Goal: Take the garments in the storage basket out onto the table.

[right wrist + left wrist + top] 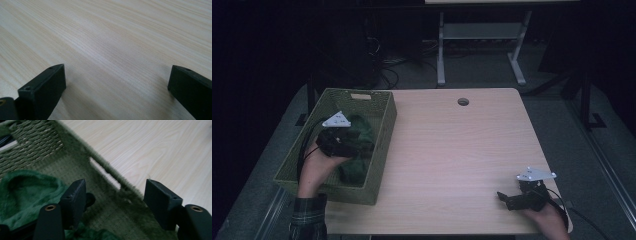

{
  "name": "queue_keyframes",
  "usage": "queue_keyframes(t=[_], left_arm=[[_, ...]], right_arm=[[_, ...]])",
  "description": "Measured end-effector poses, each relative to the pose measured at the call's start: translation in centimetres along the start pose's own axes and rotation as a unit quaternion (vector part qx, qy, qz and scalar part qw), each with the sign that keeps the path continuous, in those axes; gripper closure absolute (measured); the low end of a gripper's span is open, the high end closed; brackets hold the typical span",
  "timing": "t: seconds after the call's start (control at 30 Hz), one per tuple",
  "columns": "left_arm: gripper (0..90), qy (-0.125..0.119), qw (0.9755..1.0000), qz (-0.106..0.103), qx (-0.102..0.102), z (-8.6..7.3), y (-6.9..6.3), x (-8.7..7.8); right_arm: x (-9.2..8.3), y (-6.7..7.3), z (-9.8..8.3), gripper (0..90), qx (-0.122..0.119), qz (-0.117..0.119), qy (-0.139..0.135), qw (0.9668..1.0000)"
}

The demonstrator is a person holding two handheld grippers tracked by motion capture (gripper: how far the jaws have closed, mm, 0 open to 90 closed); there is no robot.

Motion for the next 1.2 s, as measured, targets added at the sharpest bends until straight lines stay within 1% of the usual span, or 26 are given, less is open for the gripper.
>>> queue_keyframes(t=[0.13, 0.2, 0.27, 0.3, 0.33, 0.37, 0.5, 0.57, 0.6, 0.7, 0.83, 0.97, 1.0, 1.03, 1.07, 1.1, 1.13, 1.2], left_arm=[[39.0, 0.006, 0.9999, 0.01, -0.003, -0.6, 0.8, 0.2], [42.0, 0.011, 0.9998, 0.017, -0.001, -1.0, 1.4, 0.4], [45.7, 0.02, 0.9993, 0.029, -0.006, -1.5, 2.1, 0.6], [45.7, 0.023, 0.9991, 0.035, -0.006, -1.8, 2.4, 0.8], [46.4, 0.025, 0.9989, 0.039, -0.012, -2.0, 2.6, 0.9], [48.1, 0.029, 0.9985, 0.045, -0.012, -2.3, 3.0, 1.1], [52.1, 0.039, 0.9977, 0.055, -0.005, -3.0, 3.6, 1.5], [53.3, 0.044, 0.9971, 0.061, -0.006, -3.3, 4.0, 1.7], [53.3, 0.044, 0.997, 0.063, -0.007, -3.5, 4.1, 1.9], [53.7, 0.056, 0.9962, 0.066, -0.005, -4.0, 4.5, 2.2], [54.1, 0.067, 0.9954, 0.067, -0.01, -4.7, 4.9, 2.8], [53.5, 0.085, 0.994, 0.067, -0.012, -5.7, 5.3, 3.6], [53.4, 0.091, 0.9935, 0.067, -0.017, -6.0, 5.3, 3.8], [53.2, 0.096, 0.9931, 0.066, -0.014, -6.2, 5.4, 4.0], [53.1, 0.106, 0.9921, 0.065, -0.018, -6.5, 5.4, 4.1], [52.6, 0.11, 0.9916, 0.066, -0.017, -6.6, 5.4, 4.3], [52.6, 0.112, 0.9914, 0.067, -0.013, -6.8, 5.5, 4.4], [52.6, 0.114, 0.9912, 0.066, -0.013, -6.9, 5.4, 4.6]], right_arm=[[0.0, 0.0, 0.0, 1.1, 0.0, 0.0, 0.0, 1.0], [0.0, 0.0, 0.0, 1.1, 0.0, 0.0, 0.0, 1.0], [0.0, 0.0, 0.0, 1.1, 0.0, 0.0, 0.0, 1.0], [0.0, 0.0, 0.0, 1.1, 0.0, 0.0, 0.0, 1.0], [0.0, 0.0, 0.0, 1.1, 0.0, 0.0, 0.0, 1.0], [0.0, 0.0, 0.0, 1.1, 0.0, 0.0, 0.0, 1.0], [0.0, 0.0, 0.0, 1.1, 0.0, 0.0, 0.0, 1.0], [0.0, 0.0, 0.0, 1.1, 0.0, 0.0, 0.0, 1.0], [0.0, 0.0, 0.0, 1.1, 0.0, 0.0, 0.0, 1.0], [0.0, 0.0, 0.0, 1.1, 0.0, 0.0, 0.0, 1.0], [0.0, 0.0, 0.0, 1.1, 0.0, 0.0, 0.0, 1.0], [0.0, 0.0, 0.0, 1.1, 0.0, 0.0, 0.0, 1.0], [0.0, 0.0, 0.0, 1.1, 0.0, 0.0, 0.0, 1.0], [0.0, 0.0, 0.0, 1.1, 0.0, 0.0, 0.0, 1.0], [0.0, 0.0, 0.0, 1.1, 0.0, 0.0, 0.0, 1.0], [0.0, 0.0, 0.0, 1.1, 0.0, 0.0, 0.0, 1.0], [0.0, 0.0, 0.0, 1.1, 0.0, 0.0, 0.0, 1.0], [0.0, 0.0, 0.0, 1.1, 0.0, 0.0, 0.0, 1.0]])
Point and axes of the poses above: each handheld gripper's, and its own axes: x roughly forward along the jaws, z roughly out of its top, y roughly to its left, the point moved 10 cm from there along x, roughly forward along the jaws, and after that the axes turned 10 degrees about z, right-handed, at the moved point
